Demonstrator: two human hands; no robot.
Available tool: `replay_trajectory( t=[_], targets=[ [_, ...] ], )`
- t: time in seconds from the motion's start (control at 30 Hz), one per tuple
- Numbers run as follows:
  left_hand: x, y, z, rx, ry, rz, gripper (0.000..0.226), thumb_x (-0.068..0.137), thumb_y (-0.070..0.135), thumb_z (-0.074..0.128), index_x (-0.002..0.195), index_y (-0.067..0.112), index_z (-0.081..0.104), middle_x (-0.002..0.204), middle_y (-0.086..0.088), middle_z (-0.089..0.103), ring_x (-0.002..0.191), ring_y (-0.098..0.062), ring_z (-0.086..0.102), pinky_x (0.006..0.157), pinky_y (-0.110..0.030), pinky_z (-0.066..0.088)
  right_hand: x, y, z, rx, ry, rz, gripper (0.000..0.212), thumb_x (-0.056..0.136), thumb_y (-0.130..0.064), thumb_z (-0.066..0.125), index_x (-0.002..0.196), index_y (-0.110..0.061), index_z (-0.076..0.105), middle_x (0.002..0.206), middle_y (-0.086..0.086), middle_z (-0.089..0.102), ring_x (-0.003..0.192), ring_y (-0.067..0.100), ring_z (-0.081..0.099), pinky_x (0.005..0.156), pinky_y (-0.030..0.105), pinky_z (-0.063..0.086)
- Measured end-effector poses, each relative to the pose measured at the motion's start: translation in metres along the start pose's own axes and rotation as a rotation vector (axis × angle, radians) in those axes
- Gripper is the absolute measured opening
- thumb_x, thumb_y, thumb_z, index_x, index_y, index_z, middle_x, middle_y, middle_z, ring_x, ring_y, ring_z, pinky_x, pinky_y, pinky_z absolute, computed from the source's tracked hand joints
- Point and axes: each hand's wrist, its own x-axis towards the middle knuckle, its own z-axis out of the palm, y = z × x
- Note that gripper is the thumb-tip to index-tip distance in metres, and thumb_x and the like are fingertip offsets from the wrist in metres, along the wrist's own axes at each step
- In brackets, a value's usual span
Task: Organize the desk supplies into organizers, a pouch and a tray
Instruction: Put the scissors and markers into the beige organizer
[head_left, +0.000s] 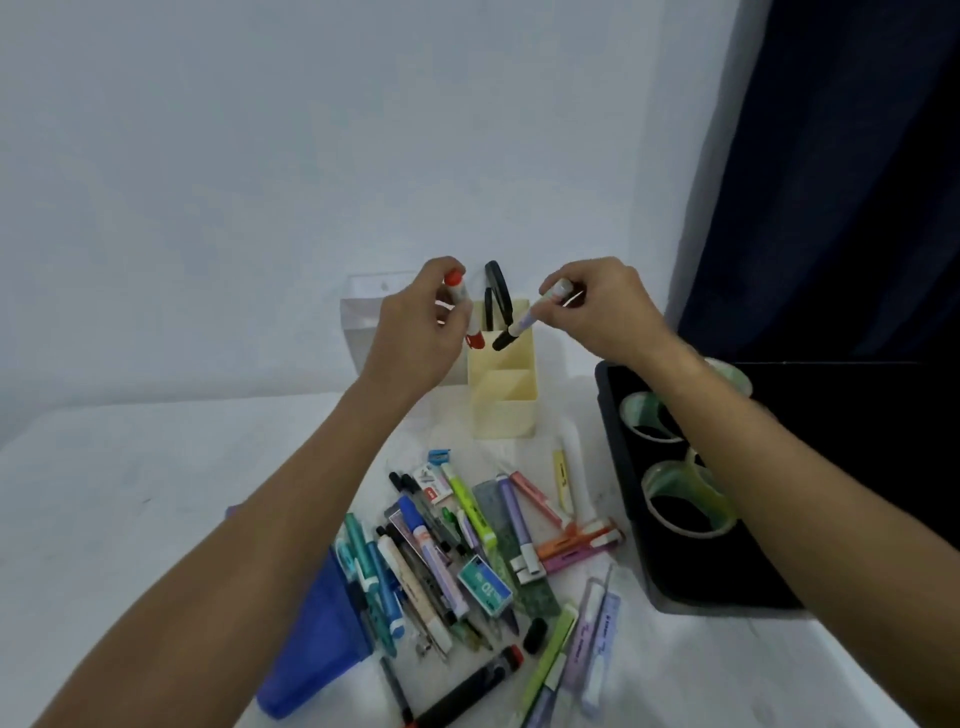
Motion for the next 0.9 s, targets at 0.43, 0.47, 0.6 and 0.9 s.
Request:
replay_trajectory(
  t=[0.43, 0.47, 0.6, 0.9],
  targets=[
    [0.006, -0.045, 0.051, 0.116, -0.075, -0.017, 0.021, 0.088, 0.007, 0.057, 0.107, 0.013, 0.065, 0.097, -0.002, 0.066, 0.083, -0.015, 0.062, 0.074, -0.017, 0.051, 0.025, 0.04, 0.078, -0.235, -0.09, 0.02, 0.013, 0.084, -0.007, 0.057, 0.088, 0.002, 0.066, 0.082, 0.013, 0.069, 0.078, 0.026, 0.065, 0.072, 0.043, 0.056],
    [0.005, -0.047, 0.053, 0.126, -0.082, -0.016, 0.021, 0.088, 0.006, 0.057, 0.106, 0.012, 0.065, 0.096, -0.003, 0.067, 0.084, -0.017, 0.062, 0.076, -0.023, 0.052, 0.026, 0.041, 0.082, -0.24, -0.093, 0.025, 0.013, 0.084, -0.007, 0.056, 0.086, 0.0, 0.066, 0.08, 0.012, 0.069, 0.075, 0.026, 0.065, 0.071, 0.043, 0.056],
    [0.002, -0.053, 0.058, 0.167, -0.124, -0.038, 0.02, 0.09, 0.009, 0.057, 0.108, 0.01, 0.064, 0.096, -0.004, 0.067, 0.082, -0.019, 0.062, 0.075, -0.027, 0.05, 0.028, 0.045, 0.096, -0.251, -0.104, 0.028, 0.012, 0.085, -0.007, 0.055, 0.08, -0.001, 0.065, 0.076, 0.012, 0.066, 0.068, 0.026, 0.062, 0.066, 0.042, 0.054],
    [-0.008, -0.065, 0.063, 0.239, -0.227, -0.164, 0.012, 0.091, 0.019, 0.058, 0.099, 0.015, 0.066, 0.093, -0.004, 0.071, 0.074, -0.017, 0.063, 0.07, -0.029, 0.05, 0.023, 0.059, 0.105, -0.102, -0.131, 0.083, 0.032, 0.088, -0.016, 0.066, 0.117, -0.005, 0.063, 0.1, 0.012, 0.07, 0.088, 0.022, 0.067, 0.076, 0.024, 0.051]
  ],
)
